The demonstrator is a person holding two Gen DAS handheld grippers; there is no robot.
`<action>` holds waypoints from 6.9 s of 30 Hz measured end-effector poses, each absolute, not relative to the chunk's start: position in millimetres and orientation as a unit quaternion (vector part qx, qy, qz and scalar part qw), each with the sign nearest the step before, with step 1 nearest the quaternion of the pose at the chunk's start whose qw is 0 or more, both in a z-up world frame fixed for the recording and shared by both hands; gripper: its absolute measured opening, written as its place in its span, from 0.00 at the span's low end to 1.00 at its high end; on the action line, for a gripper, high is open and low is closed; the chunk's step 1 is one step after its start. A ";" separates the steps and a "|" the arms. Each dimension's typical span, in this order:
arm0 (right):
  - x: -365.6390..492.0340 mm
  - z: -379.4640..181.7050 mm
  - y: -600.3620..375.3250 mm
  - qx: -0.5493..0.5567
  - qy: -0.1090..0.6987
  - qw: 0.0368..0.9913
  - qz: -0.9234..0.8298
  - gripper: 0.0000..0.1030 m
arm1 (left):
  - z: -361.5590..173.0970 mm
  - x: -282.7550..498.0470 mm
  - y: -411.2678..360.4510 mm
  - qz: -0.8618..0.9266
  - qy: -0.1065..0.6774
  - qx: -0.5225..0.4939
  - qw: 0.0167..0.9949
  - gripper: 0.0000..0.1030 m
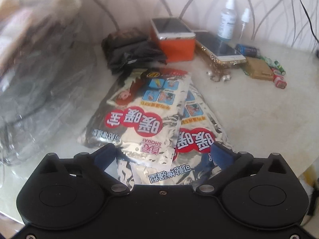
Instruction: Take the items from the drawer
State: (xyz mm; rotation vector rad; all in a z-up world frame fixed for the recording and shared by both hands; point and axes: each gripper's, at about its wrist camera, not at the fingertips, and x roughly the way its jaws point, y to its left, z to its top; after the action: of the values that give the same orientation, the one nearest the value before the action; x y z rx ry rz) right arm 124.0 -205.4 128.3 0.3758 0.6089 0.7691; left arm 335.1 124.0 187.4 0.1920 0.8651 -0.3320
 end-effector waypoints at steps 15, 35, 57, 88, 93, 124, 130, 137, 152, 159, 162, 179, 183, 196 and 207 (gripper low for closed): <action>123.7 128.8 -206.0 0.181 0.288 0.865 0.369 1.00 | 187.5 334.2 75.9 -0.175 0.431 0.162 0.870 1.00; 123.2 129.5 -206.8 0.183 0.285 0.864 0.372 1.00 | 213.5 331.9 70.4 -0.148 0.461 0.048 0.874 0.43; 124.4 128.4 -204.5 0.180 0.290 0.865 0.367 1.00 | 196.5 354.8 199.8 0.014 0.377 -0.271 0.885 0.85; 123.4 129.3 -206.6 0.182 0.285 0.867 0.366 1.00 | 192.3 335.4 191.7 -0.033 0.350 -0.316 0.881 0.00; 123.5 129.2 -206.6 0.181 0.285 0.867 0.368 1.00 | 197.8 329.1 192.6 -0.001 0.347 -0.315 0.883 0.14; 121.9 129.3 -206.6 0.179 0.277 0.871 0.363 1.00 | 188.9 317.4 212.2 0.014 0.293 -0.368 0.882 0.00; 122.4 129.2 -206.4 0.178 0.278 0.871 0.362 1.00 | 193.1 304.5 205.8 0.007 0.303 -0.370 0.878 0.00; 123.2 128.8 -205.9 0.177 0.281 0.871 0.363 1.00 | 175.2 327.8 226.2 0.034 0.299 -0.405 0.864 0.35; 122.8 129.1 -206.0 0.177 0.280 0.871 0.363 1.00 | 155.7 354.7 222.2 0.009 0.287 -0.459 0.841 0.13; 122.0 129.5 -206.5 0.177 0.278 0.872 0.362 1.00 | 166.6 340.5 215.0 -0.010 0.271 -0.427 0.863 0.02; 121.7 129.7 -206.7 0.177 0.277 0.872 0.362 1.00 | 176.8 329.1 213.1 -0.014 0.266 -0.415 0.870 0.00; 123.3 128.8 -205.0 0.175 0.280 0.872 0.362 1.00 | 195.3 320.1 187.1 0.014 0.313 -0.338 0.888 0.40; 124.3 128.7 -204.6 0.174 0.280 0.872 0.362 1.00 | 187.9 327.7 191.2 0.022 0.310 -0.356 0.882 0.40; 127.4 128.4 -203.4 0.171 0.279 0.872 0.363 1.00 | 178.8 329.0 199.0 -0.011 0.288 -0.415 0.863 0.40; 121.6 129.2 -204.9 0.170 0.279 0.873 0.363 1.00 | 179.5 311.7 190.1 -0.010 0.321 -0.426 0.846 0.45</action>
State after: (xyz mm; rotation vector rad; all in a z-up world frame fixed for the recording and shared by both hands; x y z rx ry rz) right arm 121.6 -204.9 129.2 0.3549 0.5828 0.7577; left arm 311.7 190.1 179.5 -0.8989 0.6769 -0.0203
